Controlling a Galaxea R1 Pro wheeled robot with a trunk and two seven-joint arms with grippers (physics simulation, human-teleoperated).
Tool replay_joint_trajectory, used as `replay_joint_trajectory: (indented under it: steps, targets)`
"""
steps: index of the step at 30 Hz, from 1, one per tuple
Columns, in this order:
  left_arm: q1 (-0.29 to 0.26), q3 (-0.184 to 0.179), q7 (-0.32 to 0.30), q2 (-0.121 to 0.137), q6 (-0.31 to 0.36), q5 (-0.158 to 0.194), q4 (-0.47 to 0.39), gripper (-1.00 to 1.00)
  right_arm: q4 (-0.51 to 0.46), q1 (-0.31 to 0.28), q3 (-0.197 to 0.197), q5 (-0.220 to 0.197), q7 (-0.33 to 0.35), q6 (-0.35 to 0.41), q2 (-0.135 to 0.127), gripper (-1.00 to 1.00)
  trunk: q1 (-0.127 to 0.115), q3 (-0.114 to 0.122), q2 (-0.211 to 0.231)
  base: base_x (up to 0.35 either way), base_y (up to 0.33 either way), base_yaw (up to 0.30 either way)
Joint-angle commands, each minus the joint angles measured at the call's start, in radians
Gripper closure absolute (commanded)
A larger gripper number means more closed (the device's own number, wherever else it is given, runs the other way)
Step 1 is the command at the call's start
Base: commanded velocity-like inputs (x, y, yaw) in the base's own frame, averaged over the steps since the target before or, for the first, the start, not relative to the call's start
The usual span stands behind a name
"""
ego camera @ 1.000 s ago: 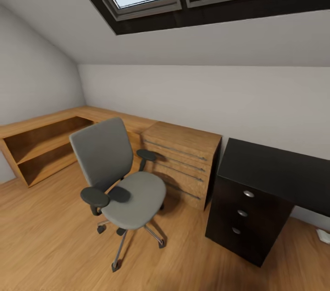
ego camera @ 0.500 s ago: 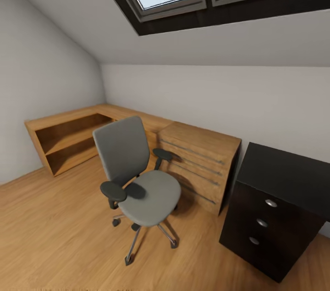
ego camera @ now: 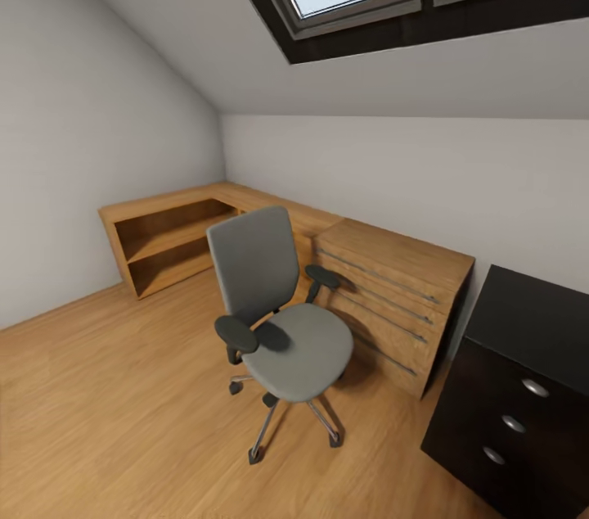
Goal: In the bedroom, organize the workspace by keeping the computer under the desk, ensuring the monitor is on the desk, placing the keyboard on the desk next to the monitor, placing the mouse on the desk next to the keyboard, moving the folder from the swivel chair onto the desk next to the mouse, stacking the notebook on top of the folder with the pen on top of the notebook, and positioning the swivel chair next to the desk.
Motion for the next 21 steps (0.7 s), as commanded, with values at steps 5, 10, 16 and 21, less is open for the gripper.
replay_joint_trajectory:
  steps: [5,10,16,21]
  targets:
    - [0.001,-0.004,0.003,-0.001,-0.001,0.007,-0.002,-1.00,0.000,0.000,0.009,-0.001,-0.008,0.001,0.000,-1.00,0.000,-0.001,-0.001,0.000,0.000,0.275]
    - [0.001,-0.004,0.003,-0.001,-0.001,0.007,-0.002,-1.00,0.000,0.000,0.009,0.000,-0.007,0.001,-0.002,-1.00,0.000,-0.001,-0.001,0.000,0.000,0.276]
    - [0.001,-0.004,0.003,0.001,-0.008,0.007,-0.002,-1.00,0.000,0.000,0.009,0.000,-0.006,0.001,-0.003,-1.00,0.000,-0.001,-0.001,0.000,0.000,0.277]
    - [0.001,-0.003,0.003,0.003,-0.011,0.007,-0.002,-1.00,0.000,0.000,0.010,0.000,-0.006,0.001,-0.003,-1.00,0.000,-0.001,-0.001,0.000,0.000,0.278]
